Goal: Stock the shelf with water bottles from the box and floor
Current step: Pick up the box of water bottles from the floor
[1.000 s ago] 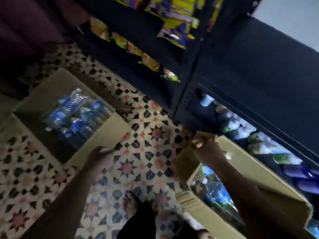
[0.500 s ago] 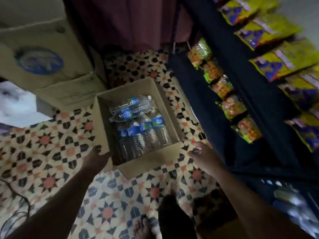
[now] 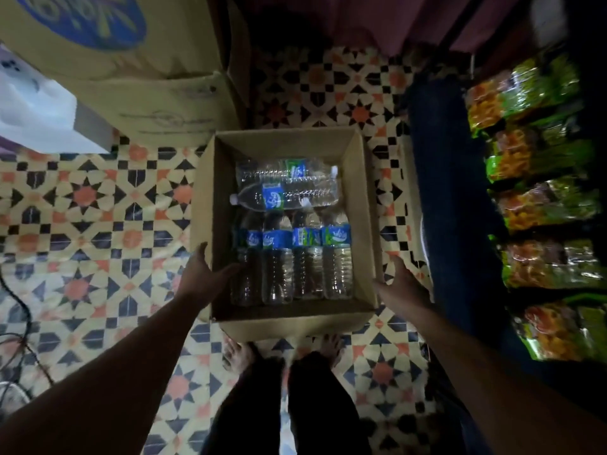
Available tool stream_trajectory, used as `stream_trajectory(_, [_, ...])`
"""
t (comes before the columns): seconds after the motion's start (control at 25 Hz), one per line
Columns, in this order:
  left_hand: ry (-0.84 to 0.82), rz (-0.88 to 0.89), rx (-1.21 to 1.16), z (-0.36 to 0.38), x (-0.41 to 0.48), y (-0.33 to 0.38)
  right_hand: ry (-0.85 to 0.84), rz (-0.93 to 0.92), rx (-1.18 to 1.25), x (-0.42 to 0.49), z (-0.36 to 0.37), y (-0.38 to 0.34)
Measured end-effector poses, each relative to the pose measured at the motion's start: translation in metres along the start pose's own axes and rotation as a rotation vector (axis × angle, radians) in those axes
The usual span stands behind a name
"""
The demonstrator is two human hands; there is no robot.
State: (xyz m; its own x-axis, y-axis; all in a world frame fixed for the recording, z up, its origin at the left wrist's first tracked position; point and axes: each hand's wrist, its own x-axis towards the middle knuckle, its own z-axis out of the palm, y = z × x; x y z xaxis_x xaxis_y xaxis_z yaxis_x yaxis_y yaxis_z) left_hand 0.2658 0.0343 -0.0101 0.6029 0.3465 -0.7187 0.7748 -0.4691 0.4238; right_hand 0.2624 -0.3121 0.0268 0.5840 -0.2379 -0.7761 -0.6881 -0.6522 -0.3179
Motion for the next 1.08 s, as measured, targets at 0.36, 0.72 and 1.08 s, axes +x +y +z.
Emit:
stream_trajectory(0.36, [0.14, 0.021, 0.002, 0.027, 0.113, -0.014, 0.147, -0.076, 0.05, 0.129, 0.05, -0.015])
stream_trajectory(0.72, [0.362, 0.195, 0.219, 0.047, 0.135, -0.014, 0.442, -0.077, -0.024, 0.166, 0.055, -0.013])
stream_trajectory(1.08, [0.231, 0.142, 0.284, 0.018, 0.147, -0.006, 0.533, -0.114, -0.107, 0.162, 0.051, -0.02])
